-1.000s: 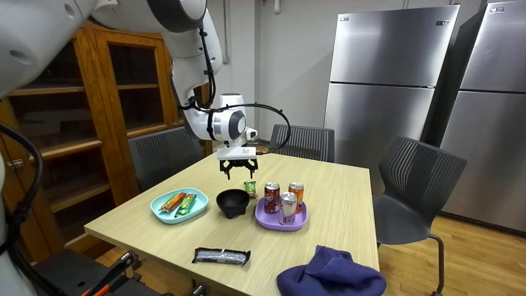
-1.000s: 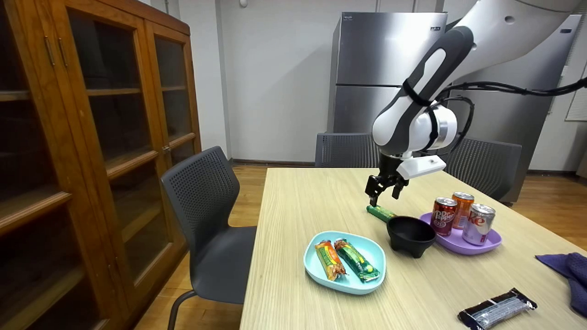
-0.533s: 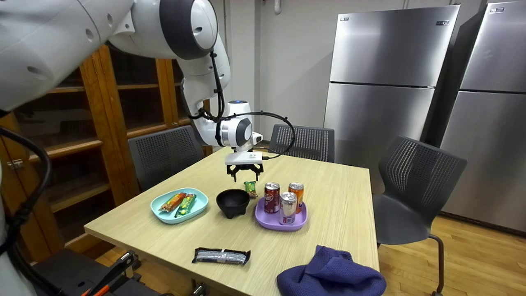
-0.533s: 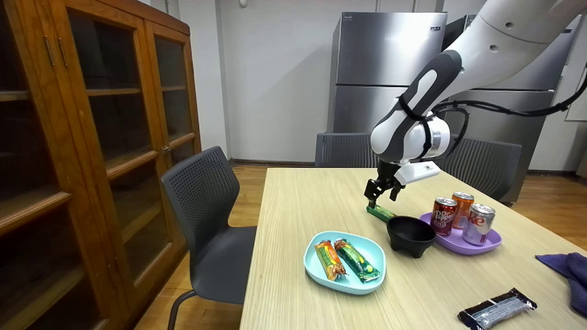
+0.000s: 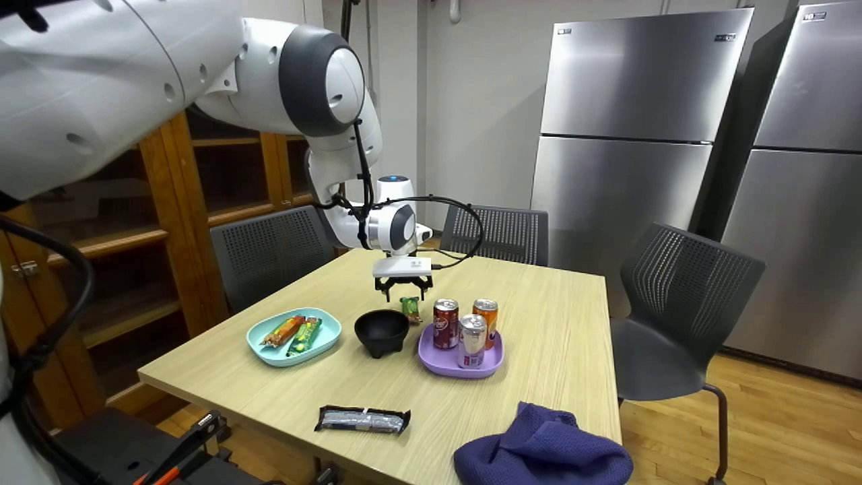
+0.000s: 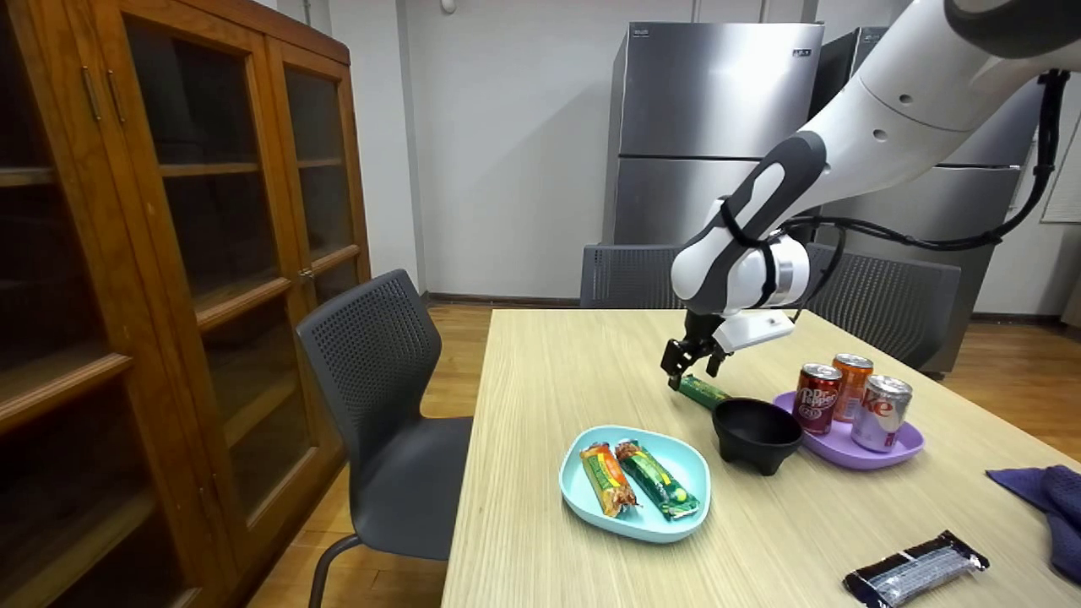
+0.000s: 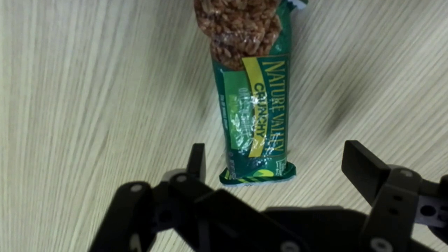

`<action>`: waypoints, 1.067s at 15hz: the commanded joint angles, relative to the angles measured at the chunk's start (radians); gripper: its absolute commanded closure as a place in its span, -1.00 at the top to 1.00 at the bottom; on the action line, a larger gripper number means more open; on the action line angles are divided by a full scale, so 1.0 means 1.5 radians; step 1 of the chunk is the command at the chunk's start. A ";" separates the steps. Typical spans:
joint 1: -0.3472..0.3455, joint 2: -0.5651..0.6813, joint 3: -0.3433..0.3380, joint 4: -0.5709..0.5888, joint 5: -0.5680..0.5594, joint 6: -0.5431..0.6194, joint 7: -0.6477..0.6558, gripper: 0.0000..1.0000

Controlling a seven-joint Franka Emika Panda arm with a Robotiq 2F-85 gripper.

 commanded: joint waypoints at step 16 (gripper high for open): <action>-0.010 0.020 0.008 0.030 0.008 -0.031 -0.017 0.50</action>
